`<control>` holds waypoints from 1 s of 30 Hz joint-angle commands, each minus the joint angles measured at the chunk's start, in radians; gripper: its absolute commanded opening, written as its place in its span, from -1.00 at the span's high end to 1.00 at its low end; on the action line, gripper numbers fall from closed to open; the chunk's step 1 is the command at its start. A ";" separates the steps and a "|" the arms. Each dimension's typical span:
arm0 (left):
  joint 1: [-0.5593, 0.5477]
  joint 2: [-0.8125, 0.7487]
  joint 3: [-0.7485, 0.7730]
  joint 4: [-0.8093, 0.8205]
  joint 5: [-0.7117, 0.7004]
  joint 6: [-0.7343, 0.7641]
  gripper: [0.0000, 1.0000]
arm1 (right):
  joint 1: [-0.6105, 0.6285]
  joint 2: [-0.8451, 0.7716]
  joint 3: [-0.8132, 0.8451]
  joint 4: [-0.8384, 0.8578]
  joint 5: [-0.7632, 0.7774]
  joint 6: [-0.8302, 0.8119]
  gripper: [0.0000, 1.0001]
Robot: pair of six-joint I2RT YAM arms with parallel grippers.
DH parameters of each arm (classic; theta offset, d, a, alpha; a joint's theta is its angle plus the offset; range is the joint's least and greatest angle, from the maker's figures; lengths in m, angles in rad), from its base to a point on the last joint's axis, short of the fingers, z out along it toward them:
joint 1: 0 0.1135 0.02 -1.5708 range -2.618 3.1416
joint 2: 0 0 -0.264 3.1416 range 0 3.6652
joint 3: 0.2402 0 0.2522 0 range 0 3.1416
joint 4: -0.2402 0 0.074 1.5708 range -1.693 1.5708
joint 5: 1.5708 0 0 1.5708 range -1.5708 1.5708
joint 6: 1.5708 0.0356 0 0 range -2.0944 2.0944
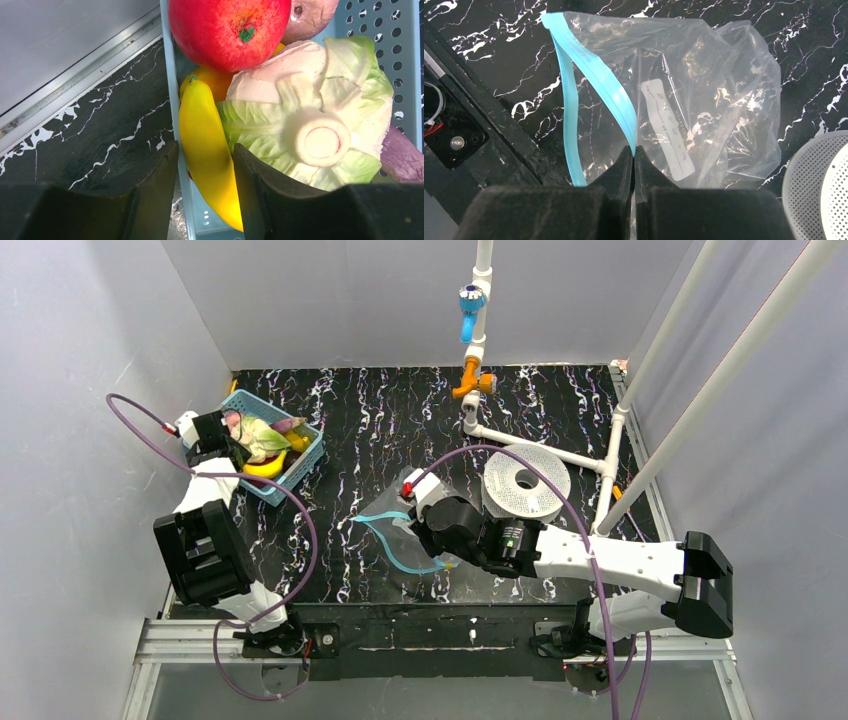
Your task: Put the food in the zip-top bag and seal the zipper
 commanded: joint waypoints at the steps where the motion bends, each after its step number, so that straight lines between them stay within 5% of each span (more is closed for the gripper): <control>1: 0.003 0.012 0.011 0.036 -0.031 0.029 0.15 | 0.011 -0.020 -0.002 0.052 0.033 -0.018 0.97; 10: 0.003 -0.025 -0.004 0.045 -0.016 0.079 0.62 | 0.013 -0.005 0.000 0.057 0.044 -0.025 0.97; 21: -0.008 -0.275 -0.018 -0.047 0.018 0.080 0.92 | 0.013 0.007 0.006 0.056 0.038 -0.020 0.97; 30: -0.064 -0.636 -0.111 -0.243 0.471 0.022 1.00 | 0.012 0.060 0.058 0.010 0.008 0.030 0.97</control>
